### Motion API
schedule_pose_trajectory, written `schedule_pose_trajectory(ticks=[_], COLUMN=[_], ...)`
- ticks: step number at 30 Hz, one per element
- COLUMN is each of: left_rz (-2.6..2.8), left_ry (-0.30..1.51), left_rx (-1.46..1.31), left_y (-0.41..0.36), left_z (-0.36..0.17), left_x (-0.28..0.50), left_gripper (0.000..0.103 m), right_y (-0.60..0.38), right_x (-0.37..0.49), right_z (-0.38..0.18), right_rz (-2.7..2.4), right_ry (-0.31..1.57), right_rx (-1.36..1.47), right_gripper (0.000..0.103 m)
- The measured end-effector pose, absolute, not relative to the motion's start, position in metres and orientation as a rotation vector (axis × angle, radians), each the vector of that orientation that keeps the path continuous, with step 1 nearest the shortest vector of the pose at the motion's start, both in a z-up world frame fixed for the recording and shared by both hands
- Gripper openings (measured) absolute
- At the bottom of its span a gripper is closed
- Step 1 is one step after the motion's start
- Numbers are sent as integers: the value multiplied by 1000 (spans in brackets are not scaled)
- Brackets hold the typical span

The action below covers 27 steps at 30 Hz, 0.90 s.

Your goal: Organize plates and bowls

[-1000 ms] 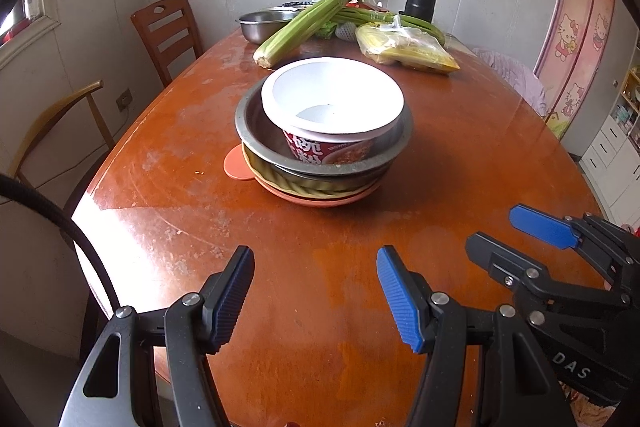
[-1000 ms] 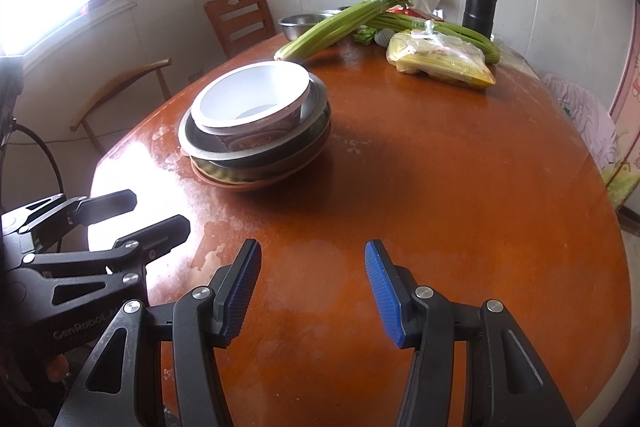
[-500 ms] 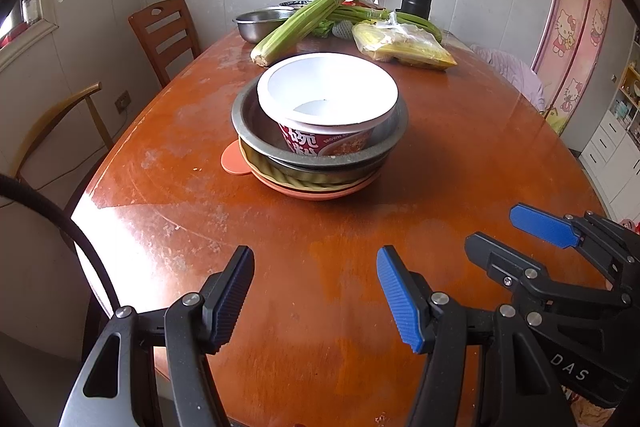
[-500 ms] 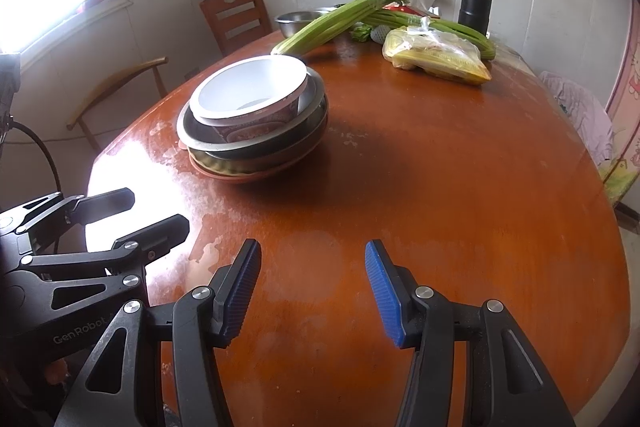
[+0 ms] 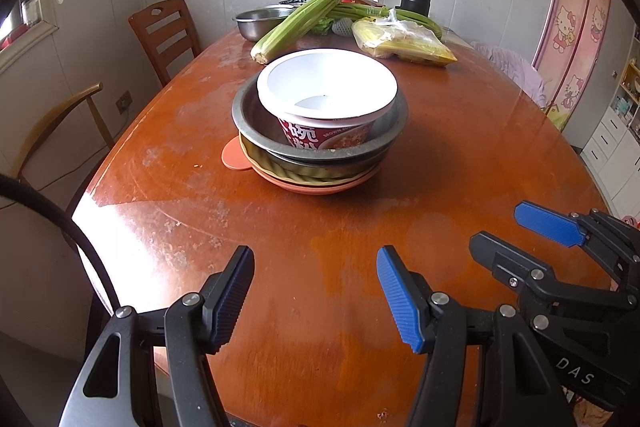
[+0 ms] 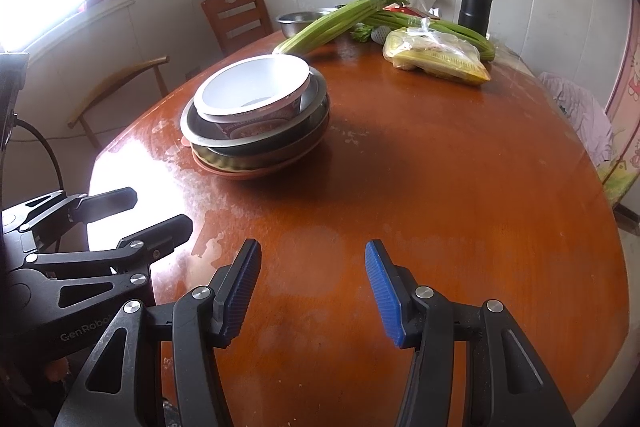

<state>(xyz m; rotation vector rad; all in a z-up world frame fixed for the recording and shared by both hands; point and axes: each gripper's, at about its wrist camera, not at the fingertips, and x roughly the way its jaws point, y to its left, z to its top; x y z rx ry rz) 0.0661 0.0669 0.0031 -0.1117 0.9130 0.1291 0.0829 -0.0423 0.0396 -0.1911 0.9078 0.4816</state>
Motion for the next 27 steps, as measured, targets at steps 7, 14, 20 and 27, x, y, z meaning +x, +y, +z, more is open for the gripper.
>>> schedule_pose_trajectory(ticks=[7,14,20,27], left_rz=[126,121,130,103], left_ry=[917,930,937,916], left_rx=[-106,-99,-97,-64], left_y=[65,61,62,67], left_z=[4,3,4,19], left_x=[66,71,75,73], left_gripper=[63,63,63,63], right_y=[-45,-49,-50,-54], right_x=[82,82,83,90], right_z=[42,49,51,58], right_rz=[478,470,469,491], right_ry=[910,904,905,921], right_rx=[-182,-172,-171,-140], right_gripper=[56,56,56,56])
